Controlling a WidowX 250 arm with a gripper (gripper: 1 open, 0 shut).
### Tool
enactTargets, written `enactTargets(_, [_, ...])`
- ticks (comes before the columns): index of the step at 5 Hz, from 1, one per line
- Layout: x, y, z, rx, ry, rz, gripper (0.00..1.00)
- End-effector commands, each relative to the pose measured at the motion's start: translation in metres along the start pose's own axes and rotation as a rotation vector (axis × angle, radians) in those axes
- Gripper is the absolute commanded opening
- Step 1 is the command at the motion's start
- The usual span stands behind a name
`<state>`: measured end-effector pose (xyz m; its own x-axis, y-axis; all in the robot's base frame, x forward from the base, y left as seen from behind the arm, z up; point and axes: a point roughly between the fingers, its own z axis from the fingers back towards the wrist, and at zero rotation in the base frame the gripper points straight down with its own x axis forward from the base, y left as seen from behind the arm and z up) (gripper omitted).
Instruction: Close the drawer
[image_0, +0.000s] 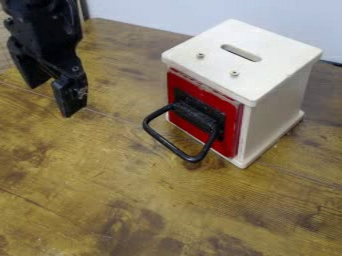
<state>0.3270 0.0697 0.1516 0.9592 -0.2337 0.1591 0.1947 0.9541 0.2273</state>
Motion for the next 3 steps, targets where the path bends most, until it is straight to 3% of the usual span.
enactTargets(1, [0.0048, 0.0151, 0.0376, 0.042, -0.086, 0.032, 1.0])
enactTargets(3, [0.0119, 0.006, 0.0326, 0.089, -0.028, 0.089, 1.0])
